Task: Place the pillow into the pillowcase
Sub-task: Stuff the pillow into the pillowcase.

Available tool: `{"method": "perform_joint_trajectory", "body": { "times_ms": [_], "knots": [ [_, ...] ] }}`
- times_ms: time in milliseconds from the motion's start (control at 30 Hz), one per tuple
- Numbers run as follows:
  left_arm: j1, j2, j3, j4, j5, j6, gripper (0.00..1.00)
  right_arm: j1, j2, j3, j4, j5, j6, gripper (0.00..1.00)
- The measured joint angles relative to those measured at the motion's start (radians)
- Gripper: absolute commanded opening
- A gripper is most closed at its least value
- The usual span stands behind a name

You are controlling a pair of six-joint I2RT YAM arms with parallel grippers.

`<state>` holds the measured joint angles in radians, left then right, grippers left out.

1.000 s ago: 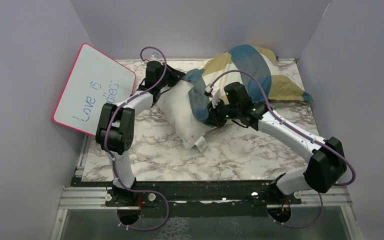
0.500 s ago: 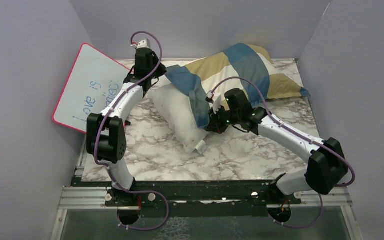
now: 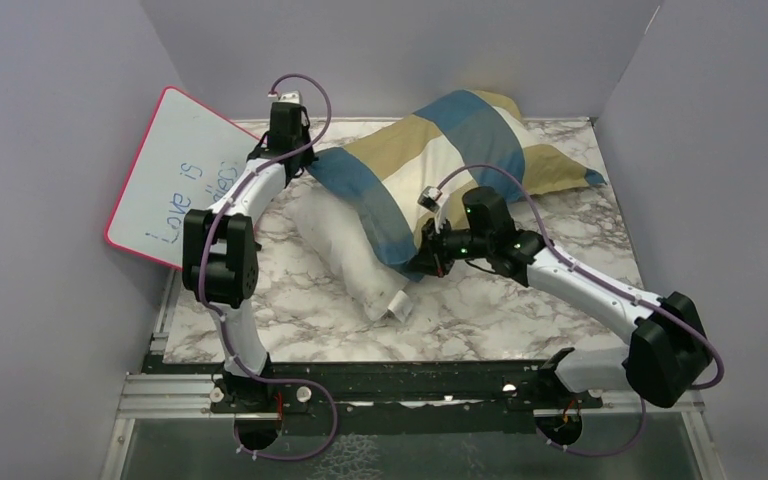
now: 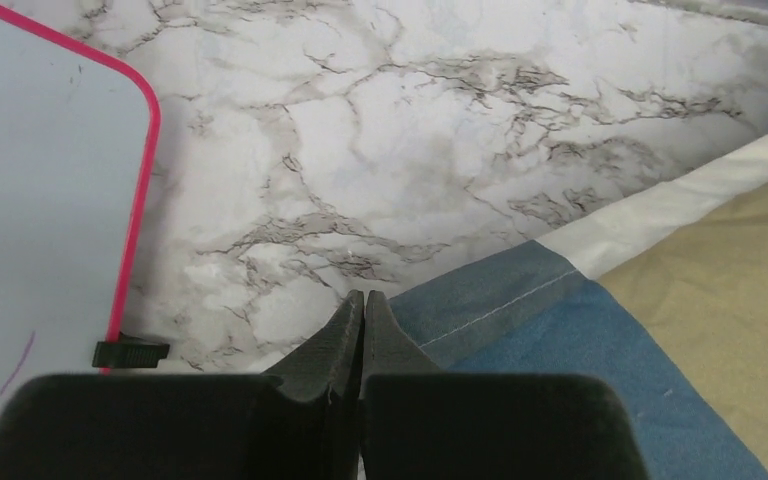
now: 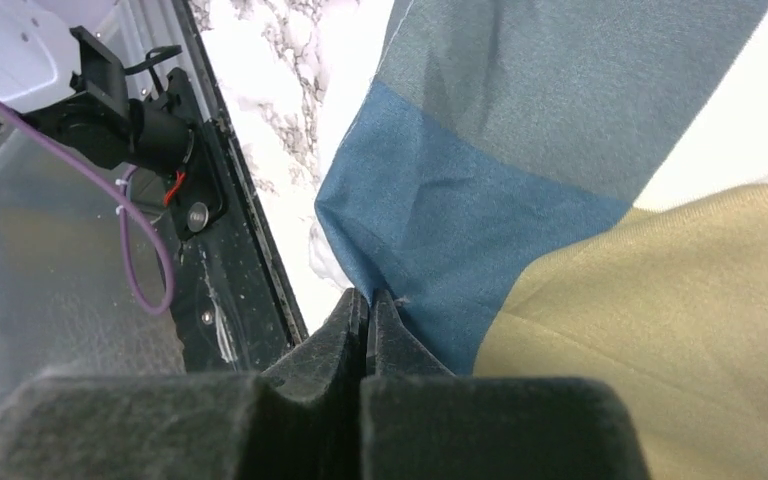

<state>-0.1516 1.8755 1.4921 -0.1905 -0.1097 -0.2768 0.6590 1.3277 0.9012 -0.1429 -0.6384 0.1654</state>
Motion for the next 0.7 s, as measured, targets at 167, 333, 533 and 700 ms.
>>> {"method": "perform_joint_trajectory", "body": {
  "times_ms": [167, 333, 533, 700],
  "knots": [
    [-0.001, 0.066, 0.103, -0.041, -0.045, 0.061, 0.00, -0.005, -0.077, -0.085, 0.034, -0.003, -0.005, 0.13],
    [0.001, 0.075, 0.143, -0.079, -0.102, 0.096, 0.41, -0.003, -0.095, -0.165, 0.054, -0.042, 0.030, 0.54],
    [0.001, -0.018, 0.070, -0.112, -0.064, 0.141, 0.57, 0.001, -0.135, -0.133, -0.001, 0.010, 0.122, 0.77],
    [-0.039, -0.286, -0.103, -0.060, 0.068, 0.204, 0.59, -0.002, -0.214, -0.033, -0.030, 0.170, 0.179, 0.88]
  ]
}}
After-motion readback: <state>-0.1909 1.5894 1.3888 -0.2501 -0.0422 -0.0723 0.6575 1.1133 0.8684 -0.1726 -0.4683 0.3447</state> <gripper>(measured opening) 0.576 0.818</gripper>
